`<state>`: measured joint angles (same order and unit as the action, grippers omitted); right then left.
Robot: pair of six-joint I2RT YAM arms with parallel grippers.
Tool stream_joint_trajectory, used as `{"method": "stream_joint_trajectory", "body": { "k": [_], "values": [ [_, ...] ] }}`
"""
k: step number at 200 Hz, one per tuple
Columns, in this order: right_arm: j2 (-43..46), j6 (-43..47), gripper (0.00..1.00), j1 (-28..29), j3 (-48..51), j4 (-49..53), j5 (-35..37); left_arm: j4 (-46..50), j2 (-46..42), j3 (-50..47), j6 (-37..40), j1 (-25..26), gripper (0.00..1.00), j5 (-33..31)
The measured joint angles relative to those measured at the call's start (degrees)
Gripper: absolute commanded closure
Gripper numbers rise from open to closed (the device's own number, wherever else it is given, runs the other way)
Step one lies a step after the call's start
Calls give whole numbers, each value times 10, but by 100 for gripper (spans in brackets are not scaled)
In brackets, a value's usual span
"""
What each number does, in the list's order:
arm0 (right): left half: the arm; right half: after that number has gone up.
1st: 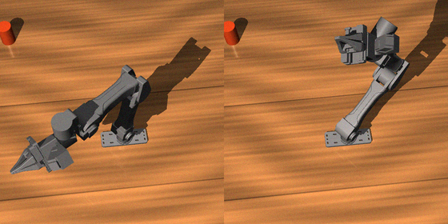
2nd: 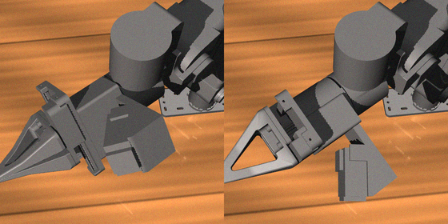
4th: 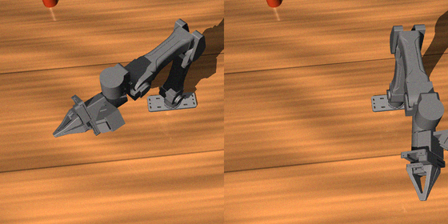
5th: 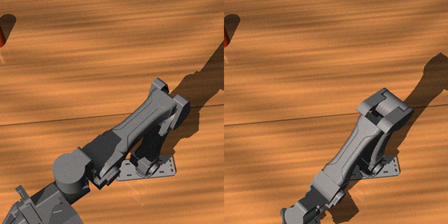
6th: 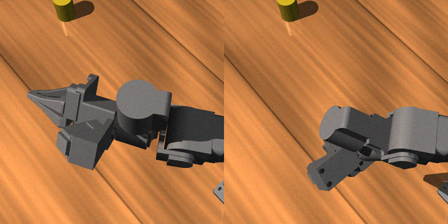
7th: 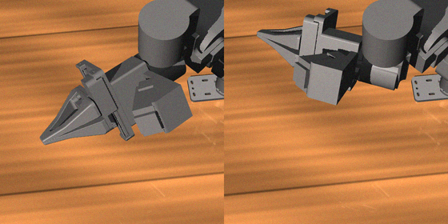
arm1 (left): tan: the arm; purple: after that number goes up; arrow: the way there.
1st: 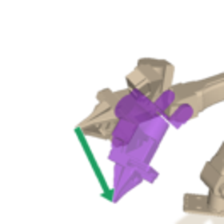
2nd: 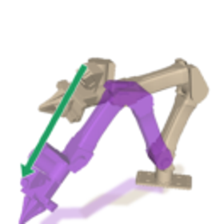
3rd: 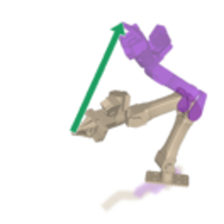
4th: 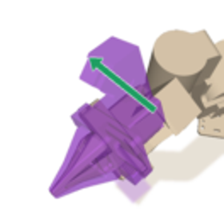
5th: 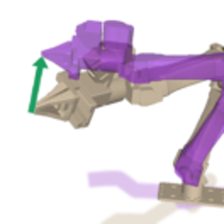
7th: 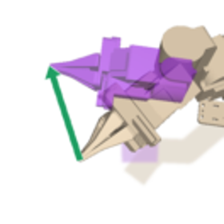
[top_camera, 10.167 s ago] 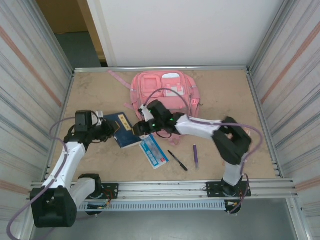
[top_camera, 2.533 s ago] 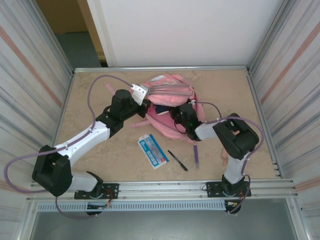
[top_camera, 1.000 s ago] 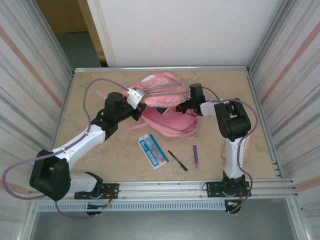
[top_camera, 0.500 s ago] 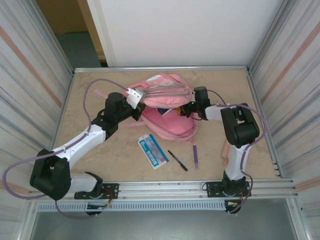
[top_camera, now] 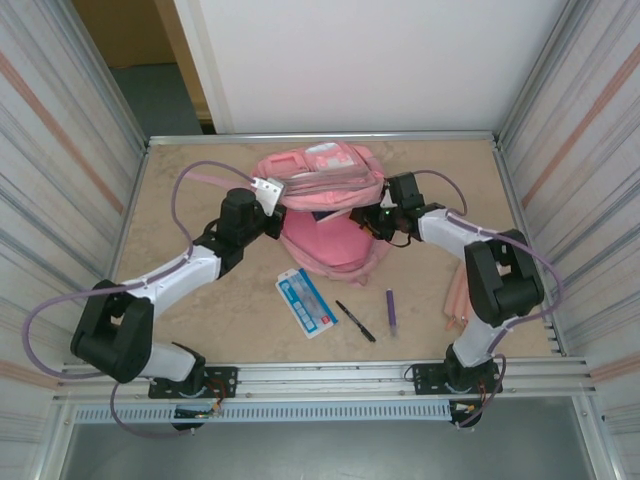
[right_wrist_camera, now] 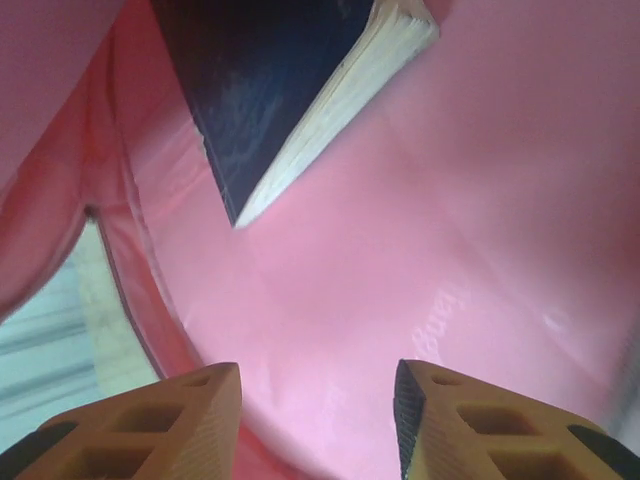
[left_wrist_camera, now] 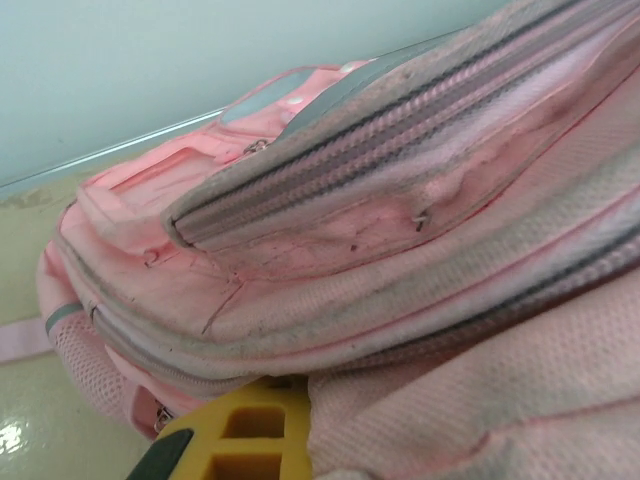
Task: Pack the student bag
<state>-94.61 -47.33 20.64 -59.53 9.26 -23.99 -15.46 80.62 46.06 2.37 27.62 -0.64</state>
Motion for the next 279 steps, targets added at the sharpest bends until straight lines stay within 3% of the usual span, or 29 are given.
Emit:
{"method": "stream_joint_trajectory", "body": {
  "k": [44, 65, 74, 91, 148, 176, 196, 231, 279],
  "values": [
    [78, 60, 56, -4, 14, 87, 41, -3, 11, 0, -23, 10, 92, -21],
    [123, 80, 56, 0, 37, 112, 71, 14, 17, 2, -28, 14, 73, -17],
    [142, 87, 56, 4, 48, 122, 82, 37, 18, 6, -31, 14, 61, -8],
    [170, 95, 56, 14, 60, 144, 101, 82, 18, 15, -38, 13, 52, 20],
    [240, 118, 55, 36, 87, 155, 149, 241, -53, 26, -83, -10, 49, 173],
    [249, 125, 55, 41, 93, 152, 161, 276, -118, 22, -143, -68, 33, 227],
    [248, 134, 55, 52, 93, 150, 172, 276, -139, 7, -207, -121, 36, 247],
    [228, 135, 54, 90, 93, 142, 188, 274, -34, 24, -287, -204, 36, 285],
    [176, 133, 50, 148, 91, 116, 210, 268, 181, 153, -328, -224, 36, 301]
  ]
}}
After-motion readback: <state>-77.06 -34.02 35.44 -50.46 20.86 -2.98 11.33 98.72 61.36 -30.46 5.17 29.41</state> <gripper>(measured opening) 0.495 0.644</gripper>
